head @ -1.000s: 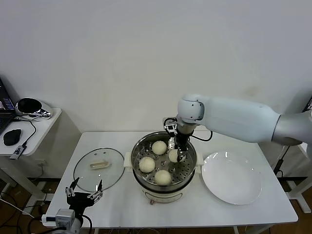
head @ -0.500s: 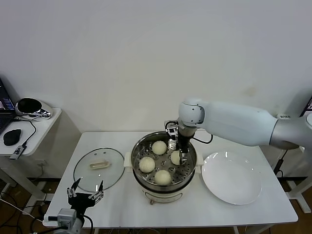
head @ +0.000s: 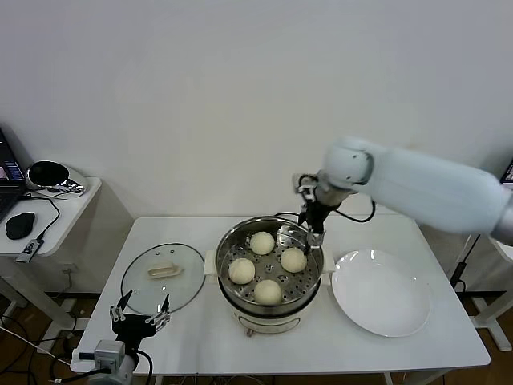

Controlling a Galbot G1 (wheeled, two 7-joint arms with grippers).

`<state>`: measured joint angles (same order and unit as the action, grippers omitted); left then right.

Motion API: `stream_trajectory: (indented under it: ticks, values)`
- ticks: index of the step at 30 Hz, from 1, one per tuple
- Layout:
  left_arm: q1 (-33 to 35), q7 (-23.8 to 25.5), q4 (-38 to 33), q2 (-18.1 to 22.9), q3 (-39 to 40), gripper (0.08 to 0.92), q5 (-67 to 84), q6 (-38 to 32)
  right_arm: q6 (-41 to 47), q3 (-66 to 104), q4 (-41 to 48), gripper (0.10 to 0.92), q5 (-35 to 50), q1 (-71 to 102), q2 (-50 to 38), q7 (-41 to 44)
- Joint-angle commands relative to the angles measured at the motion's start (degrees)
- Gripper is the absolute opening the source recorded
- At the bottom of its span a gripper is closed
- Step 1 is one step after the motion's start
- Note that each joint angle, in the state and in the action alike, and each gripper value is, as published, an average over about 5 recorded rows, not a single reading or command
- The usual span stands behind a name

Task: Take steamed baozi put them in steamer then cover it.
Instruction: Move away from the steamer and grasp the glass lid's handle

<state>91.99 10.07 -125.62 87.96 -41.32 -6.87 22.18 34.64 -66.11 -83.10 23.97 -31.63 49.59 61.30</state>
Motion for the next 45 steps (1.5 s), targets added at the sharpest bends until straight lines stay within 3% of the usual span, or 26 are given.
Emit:
stream_trajectory:
  ticks: [1,6,10,15,19,28,36,39,42,45]
  values:
    - [-1.2,-3.0,1.6,0.1,0.6,0.823,6.8,-0.7,-5.1,25.7,-8.2,0.823,4.0,13.1,-17.5,-21.5]
    - [-1.6,-3.5,2.0,-0.3,0.9,0.823,6.5,-0.8,-10.5,43.2,-11.4,0.823,10.7,31.2,-23.4,-39.1]
    - [-1.6,-3.5,2.1,-0.6,0.7,0.823,6.3,-1.0,-15.7,61.6,-13.0,0.823,12.0,52.6,-24.9,-46.7]
    - [-1.9,-1.9,2.2,-0.8,-0.7,0.823,5.0,-2.1,-20.1,86.2,-15.0,0.823,15.1,77.6,-19.7,-52.7]
    - [-1.9,-1.0,1.9,-1.6,-1.3,0.823,4.3,-3.3,-24.4,95.4,-17.5,0.823,18.1,90.8,-11.9,-58.8]
    - [-3.0,0.8,3.9,-4.6,-0.4,0.823,2.2,-6.5,-32.1,105.0,-18.1,0.823,13.2,106.7,9.4,-61.0]
    - [-5.1,-3.1,9.1,-7.1,0.8,0.823,-11.3,-13.0,-34.6,104.5,-16.8,0.823,13.5,110.5,10.8,-62.7]
    - [-6.2,-7.1,13.5,-11.6,4.8,0.823,-25.6,-18.1,-34.1,104.9,-17.3,0.823,13.3,110.6,11.2,-62.7]
    - [-8.4,-16.8,20.2,-16.3,9.0,0.823,-41.9,-21.7,-34.0,104.9,-17.9,0.823,12.5,110.7,11.8,-62.7]
    - [-11.1,-26.4,26.7,-17.9,12.7,0.823,-53.7,-17.9,-34.1,104.8,-18.3,0.823,11.7,111.3,12.2,-62.7]
